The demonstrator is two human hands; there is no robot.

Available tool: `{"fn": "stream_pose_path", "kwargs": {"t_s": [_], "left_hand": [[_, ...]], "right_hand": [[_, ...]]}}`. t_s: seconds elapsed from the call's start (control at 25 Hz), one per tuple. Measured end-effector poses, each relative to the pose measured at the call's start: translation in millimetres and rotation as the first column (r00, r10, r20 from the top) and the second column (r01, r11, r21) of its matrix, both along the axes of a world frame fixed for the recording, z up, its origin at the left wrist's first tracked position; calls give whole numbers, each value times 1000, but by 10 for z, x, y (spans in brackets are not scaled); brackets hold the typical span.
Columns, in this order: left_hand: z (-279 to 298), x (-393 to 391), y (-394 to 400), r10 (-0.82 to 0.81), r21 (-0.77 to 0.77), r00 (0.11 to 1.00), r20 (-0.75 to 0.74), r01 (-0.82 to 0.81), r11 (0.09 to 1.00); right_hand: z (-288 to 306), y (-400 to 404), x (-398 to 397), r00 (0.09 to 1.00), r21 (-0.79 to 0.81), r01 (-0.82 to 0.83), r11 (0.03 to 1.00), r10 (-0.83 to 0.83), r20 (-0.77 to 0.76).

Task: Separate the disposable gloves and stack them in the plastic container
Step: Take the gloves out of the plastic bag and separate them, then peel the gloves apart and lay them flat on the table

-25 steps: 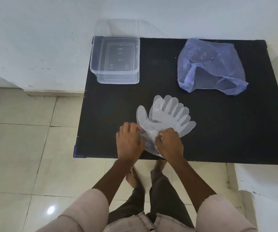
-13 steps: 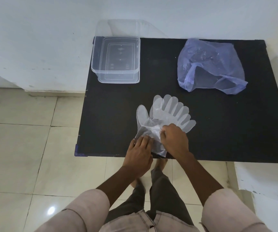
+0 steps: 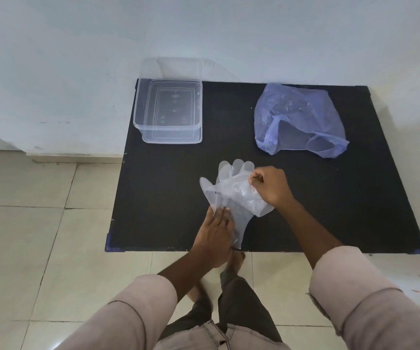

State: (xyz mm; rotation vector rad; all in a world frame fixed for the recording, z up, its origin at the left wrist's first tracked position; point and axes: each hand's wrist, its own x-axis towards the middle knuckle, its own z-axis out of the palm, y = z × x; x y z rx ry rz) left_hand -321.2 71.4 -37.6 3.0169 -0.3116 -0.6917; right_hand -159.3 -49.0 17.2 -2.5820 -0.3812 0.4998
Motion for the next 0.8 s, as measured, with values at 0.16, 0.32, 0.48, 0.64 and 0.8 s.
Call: {"fn": "stream_pose_path", "kwargs": {"t_s": [0.16,0.32,0.48,0.64,0.8], "left_hand": [[19,-6,7,59,-50,995,-76,-63,997],[21,21,85,66,-88,990,-121,-77,993],[17,47,129,44,-117,990,-134,-60,991],[58,121,186,30,-145,982,-187,-58,988],[232,279,269,227,-441,922,-314,-353,825]], "right_hand": [[193,-29,345,997,-43,24,999,-21,71],[511,-41,684,982,-105,45,993,-25,190],[838,-86,965,951,-83,83,993,-54,304],[1077,-107,1079,931,-53,101,994,-75,358],[1197,-73,922,941,-47,22,999,-4,339]]}}
